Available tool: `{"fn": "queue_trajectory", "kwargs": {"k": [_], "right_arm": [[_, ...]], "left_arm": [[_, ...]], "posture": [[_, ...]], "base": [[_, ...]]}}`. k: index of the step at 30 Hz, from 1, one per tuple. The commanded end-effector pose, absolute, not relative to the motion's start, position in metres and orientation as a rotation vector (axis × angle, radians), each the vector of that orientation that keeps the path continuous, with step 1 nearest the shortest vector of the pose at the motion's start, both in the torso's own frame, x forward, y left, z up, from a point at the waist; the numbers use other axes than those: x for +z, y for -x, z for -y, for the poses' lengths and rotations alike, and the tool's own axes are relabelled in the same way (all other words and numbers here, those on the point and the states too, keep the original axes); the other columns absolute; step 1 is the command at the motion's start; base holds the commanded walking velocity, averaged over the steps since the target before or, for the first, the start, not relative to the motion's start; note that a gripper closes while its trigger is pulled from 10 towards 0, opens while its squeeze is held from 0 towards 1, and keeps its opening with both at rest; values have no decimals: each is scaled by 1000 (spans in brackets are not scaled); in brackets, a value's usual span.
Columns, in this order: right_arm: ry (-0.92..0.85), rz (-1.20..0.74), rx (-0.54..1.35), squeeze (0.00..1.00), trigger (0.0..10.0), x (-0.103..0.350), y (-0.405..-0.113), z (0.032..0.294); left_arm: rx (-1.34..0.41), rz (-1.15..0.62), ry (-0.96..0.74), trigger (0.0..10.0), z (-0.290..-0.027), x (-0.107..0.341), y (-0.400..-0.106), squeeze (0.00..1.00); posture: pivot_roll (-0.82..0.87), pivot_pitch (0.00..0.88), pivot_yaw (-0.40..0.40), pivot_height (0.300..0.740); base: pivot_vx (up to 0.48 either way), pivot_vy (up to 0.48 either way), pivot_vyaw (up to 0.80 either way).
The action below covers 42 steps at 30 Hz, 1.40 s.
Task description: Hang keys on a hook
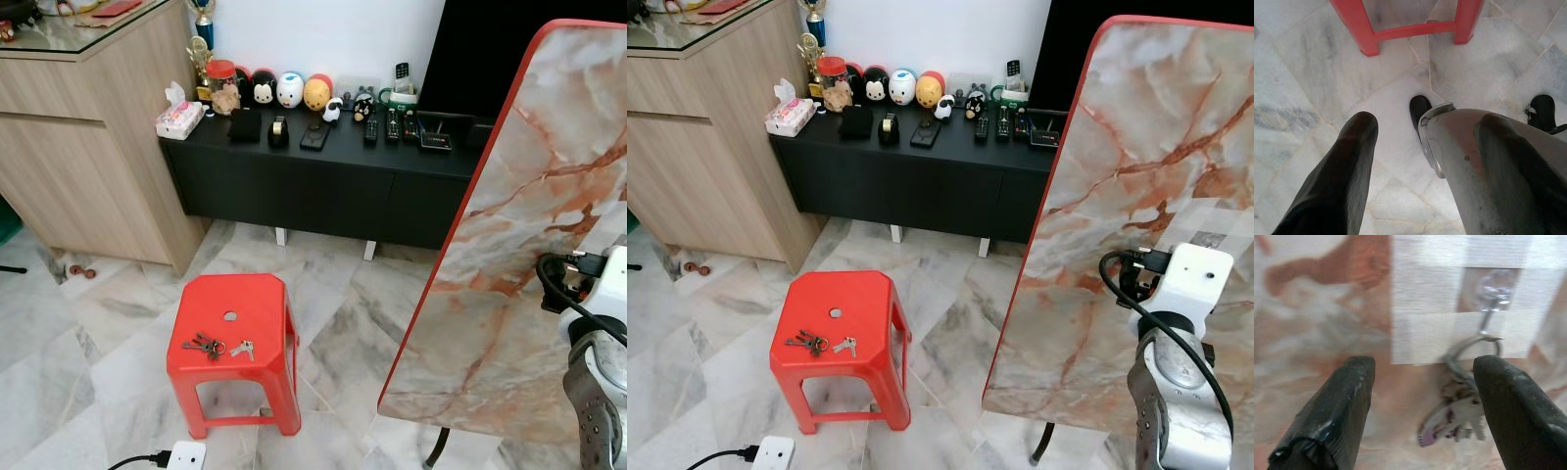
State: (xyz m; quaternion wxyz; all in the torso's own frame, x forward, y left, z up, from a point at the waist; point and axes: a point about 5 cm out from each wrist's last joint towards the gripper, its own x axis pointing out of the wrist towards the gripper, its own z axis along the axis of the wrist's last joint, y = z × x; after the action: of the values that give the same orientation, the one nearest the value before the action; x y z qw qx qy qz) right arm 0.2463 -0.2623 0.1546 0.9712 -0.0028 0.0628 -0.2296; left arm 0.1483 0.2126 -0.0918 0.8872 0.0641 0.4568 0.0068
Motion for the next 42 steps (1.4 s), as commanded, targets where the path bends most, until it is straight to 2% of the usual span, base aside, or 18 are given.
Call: {"fn": "queue_trajectory", "kwargs": {"k": [1, 6, 9, 13, 18, 20, 24, 33, 35, 42], "right_arm": [[-5, -101, -495, 0, 10000, 160, -240, 266], [-51, -63, -472, 0, 10000, 161, -236, 256], [-59, -105, -433, 0, 10000, 154, -232, 249], [-79, -159, -270, 0, 10000, 139, -234, 234], [-115, -281, -230, 0, 10000, 96, -230, 231], [-23, -329, -191, 0, 10000, 77, -227, 229], [-26, -377, -212, 0, 10000, 62, -224, 233], [-2, -596, -200, 0, 10000, -19, -213, 235], [-46, -711, -204, 0, 10000, -44, -204, 230], [-105, -893, -176, 0, 10000, -77, -180, 212]], "left_arm": [[13, -979, -140, 10000, -214, -95, -141, 0], [12, -979, -137, 10000, -213, -95, -141, 0], [10, -977, -137, 10000, -212, -95, -141, 0], [7, -973, -137, 10000, -210, -95, -142, 0], [9, -958, -129, 10000, -206, -94, -146, 0], [11, -956, -129, 10000, -206, -94, -146, 0], [14, -955, -129, 10000, -207, -94, -147, 0], [29, -946, -124, 10000, -210, -92, -148, 0], [32, -947, -124, 10000, -213, -92, -149, 0], [32, -950, -133, 10000, -216, -91, -149, 0]], "posture": [[-62, 55, -48, 740], [-63, 57, -50, 740], [-63, 57, -50, 740], [-76, 56, -55, 740], [-67, 55, -58, 740], [-58, 51, -63, 740], [-53, 46, -63, 740], [-46, 20, -67, 740], [-43, 4, -70, 740], [-35, 0, -65, 740]], "base": [[0, 0, 0], [0, 0, 0], [0, 0, 0], [0, 0, 0], [0, 0, 0], [0, 0, 0], [0, 0, 0], [0, 0, 0], [0, 0, 0], [0, 0, 0]]}}
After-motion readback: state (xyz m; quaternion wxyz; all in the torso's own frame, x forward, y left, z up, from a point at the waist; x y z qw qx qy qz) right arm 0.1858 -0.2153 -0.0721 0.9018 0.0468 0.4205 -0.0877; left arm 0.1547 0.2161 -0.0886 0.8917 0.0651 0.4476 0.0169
